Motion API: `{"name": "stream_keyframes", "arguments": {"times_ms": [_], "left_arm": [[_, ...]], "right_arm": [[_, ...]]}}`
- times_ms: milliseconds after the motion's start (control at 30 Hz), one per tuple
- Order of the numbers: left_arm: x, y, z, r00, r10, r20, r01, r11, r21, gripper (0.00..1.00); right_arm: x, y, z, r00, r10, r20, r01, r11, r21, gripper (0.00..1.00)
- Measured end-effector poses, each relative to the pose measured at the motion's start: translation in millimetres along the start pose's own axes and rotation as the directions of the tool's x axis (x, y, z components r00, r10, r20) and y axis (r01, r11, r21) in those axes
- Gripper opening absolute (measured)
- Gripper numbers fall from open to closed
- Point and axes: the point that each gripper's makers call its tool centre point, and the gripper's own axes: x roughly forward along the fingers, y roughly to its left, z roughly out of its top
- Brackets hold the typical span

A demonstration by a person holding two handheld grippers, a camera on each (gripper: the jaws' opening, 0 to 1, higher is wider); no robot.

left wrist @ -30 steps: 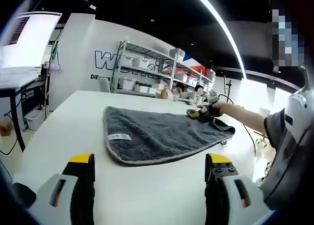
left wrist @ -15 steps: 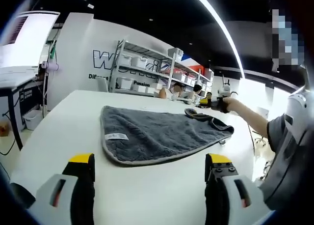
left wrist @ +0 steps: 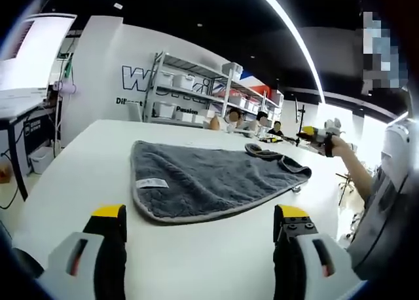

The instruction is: Fold the towel on the table until its edges align and the towel forms a compact rectangular stack.

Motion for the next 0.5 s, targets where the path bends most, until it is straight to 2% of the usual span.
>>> {"name": "stream_keyframes", "arguments": {"times_ms": [100,200,300,367,500], "left_arm": [[1.0,-0.7,1.2,1.0,-0.001,0.0,0.001,1.0,0.001,0.98],[2.8,-1.8,2.1,1.0,-0.005,-0.003,0.005,1.0,0.006,0.98],[5.8,-3.1,2.8,1.0,-0.008,-0.008,0.008,1.0,0.01,0.98],[8.0,-4.4,3.3,1.0,-0.013,-0.011,0.013,1.0,0.013,0.98],[12.0,-9.9,4.8,0.999,-0.029,-0.014,0.029,0.999,0.02,0.98]], "right_arm": [[-23.7,-5.4,-13.7,0.998,-0.064,-0.028,0.062,0.995,-0.082,0.54],[-43.6,-8.8,-31.5,0.986,-0.149,-0.074,0.134,0.975,-0.179,0.61],[-59.3,-8.4,-48.3,0.965,-0.231,-0.121,0.187,0.938,-0.293,0.65],[-68.9,-7.7,-58.4,0.945,-0.285,-0.161,0.214,0.91,-0.355,0.7],[-83.1,-6.6,-65.9,0.909,-0.368,-0.198,0.254,0.862,-0.439,0.77]]}}
